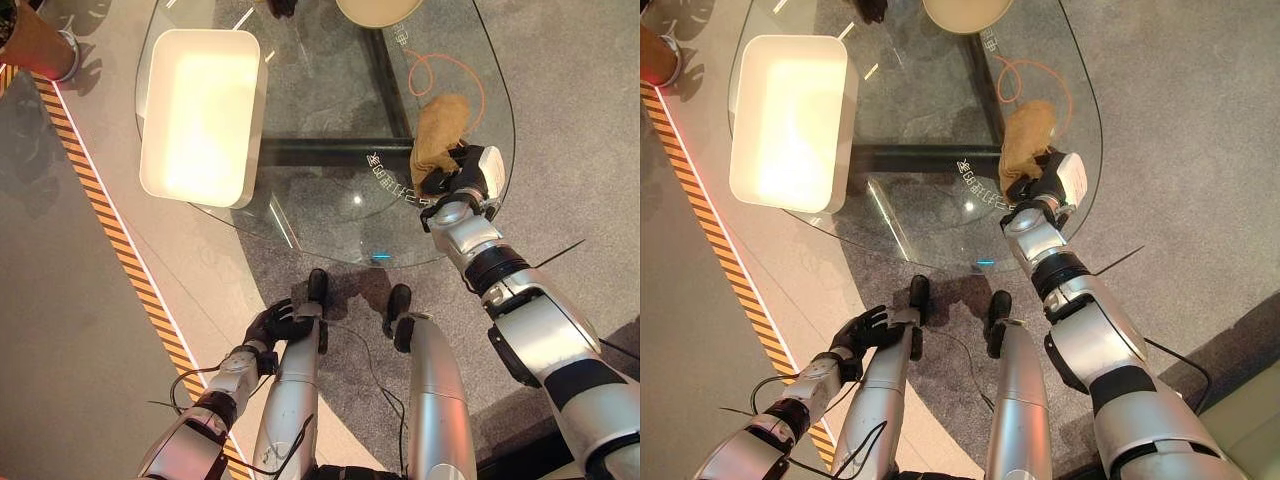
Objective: Wipe the table with a cloth and put it in the basket.
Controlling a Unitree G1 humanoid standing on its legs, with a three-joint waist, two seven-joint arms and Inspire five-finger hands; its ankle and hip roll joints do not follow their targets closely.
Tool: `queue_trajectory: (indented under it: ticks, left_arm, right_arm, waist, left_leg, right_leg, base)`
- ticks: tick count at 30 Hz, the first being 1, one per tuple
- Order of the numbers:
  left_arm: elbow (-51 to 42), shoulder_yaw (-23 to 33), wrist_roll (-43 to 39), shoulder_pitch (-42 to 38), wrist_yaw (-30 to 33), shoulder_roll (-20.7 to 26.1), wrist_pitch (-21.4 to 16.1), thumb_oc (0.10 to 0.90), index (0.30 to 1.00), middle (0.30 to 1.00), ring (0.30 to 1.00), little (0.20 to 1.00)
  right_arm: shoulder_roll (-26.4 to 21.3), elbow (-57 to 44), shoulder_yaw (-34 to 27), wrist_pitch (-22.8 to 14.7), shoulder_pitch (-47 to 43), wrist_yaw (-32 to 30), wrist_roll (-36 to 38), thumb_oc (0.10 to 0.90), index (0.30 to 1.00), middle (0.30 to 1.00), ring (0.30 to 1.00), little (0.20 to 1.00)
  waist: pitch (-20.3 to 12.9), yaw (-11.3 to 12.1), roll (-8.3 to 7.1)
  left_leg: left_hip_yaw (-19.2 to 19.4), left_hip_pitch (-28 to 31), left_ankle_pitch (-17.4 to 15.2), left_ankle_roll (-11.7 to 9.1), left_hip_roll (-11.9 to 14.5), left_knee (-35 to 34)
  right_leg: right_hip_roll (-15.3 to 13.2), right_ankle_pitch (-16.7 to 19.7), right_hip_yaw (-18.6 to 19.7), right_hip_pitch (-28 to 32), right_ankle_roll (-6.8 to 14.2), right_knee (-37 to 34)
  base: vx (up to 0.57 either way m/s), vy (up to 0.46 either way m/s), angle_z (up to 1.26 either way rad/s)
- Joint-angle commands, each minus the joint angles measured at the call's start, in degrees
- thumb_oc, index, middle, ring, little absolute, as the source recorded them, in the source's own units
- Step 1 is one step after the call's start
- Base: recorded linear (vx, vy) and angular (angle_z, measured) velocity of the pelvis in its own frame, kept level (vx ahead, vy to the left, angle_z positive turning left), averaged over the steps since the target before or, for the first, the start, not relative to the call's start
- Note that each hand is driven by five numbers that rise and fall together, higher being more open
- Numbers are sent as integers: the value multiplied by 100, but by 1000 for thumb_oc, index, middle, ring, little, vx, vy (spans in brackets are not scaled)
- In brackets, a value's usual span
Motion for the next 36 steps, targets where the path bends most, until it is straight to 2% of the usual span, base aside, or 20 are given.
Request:
queue_trajectory:
  ticks: [1,3,4,5,21,36]
  left_arm:
    - [17,-169,-30,210,116,-75,27,800,900,900,900,900]
    - [-13,-155,-31,217,124,-64,27,800,900,900,900,900]
    - [-29,-132,-25,168,138,-65,27,800,900,900,900,900]
    - [-56,-128,-15,166,153,-69,45,800,900,900,900,900]
    - [-190,-92,46,141,221,-83,136,800,900,900,900,900]
    - [-227,-81,114,118,240,-81,177,800,900,900,900,900]
  right_arm:
    - [267,-719,490,-412,-173,723,-543,100,300,300,300,200]
    - [281,-922,571,-402,-137,748,-729,100,300,300,300,200]
    - [285,-984,598,-435,-172,790,-789,100,300,300,300,200]
    - [295,-1045,621,-433,-165,821,-891,100,300,300,300,200]
    - [422,-1784,1125,-540,28,1696,-1566,100,300,300,300,200]
    - [426,-2328,1554,-809,141,2584,-2066,100,300,300,300,200]
  waist:
    - [-80,127,167]
    - [-80,125,165]
    - [-80,130,169]
    - [-80,133,167]
    - [-80,122,166]
    - [-80,120,122]
  left_leg:
    - [590,54,-699,528,-413,462]
    - [587,63,-693,525,-420,443]
    - [602,-25,-492,548,-408,335]
    - [600,-17,-484,544,-412,319]
    - [620,-29,-447,518,-433,280]
    - [613,-86,-428,507,-447,297]
  right_leg:
    - [5,325,20,60,226,-509]
    - [7,323,18,66,231,-522]
    - [20,521,-23,-6,185,-653]
    - [21,525,-27,2,187,-665]
    - [-25,546,-52,-15,197,-725]
    - [-46,564,-69,-72,207,-746]
  base:
    - [0,0,0]
    - [-44,3,0]
    - [-84,1,0]
    - [-80,-2,0]
    - [0,0,0]
    - [0,-4,2]
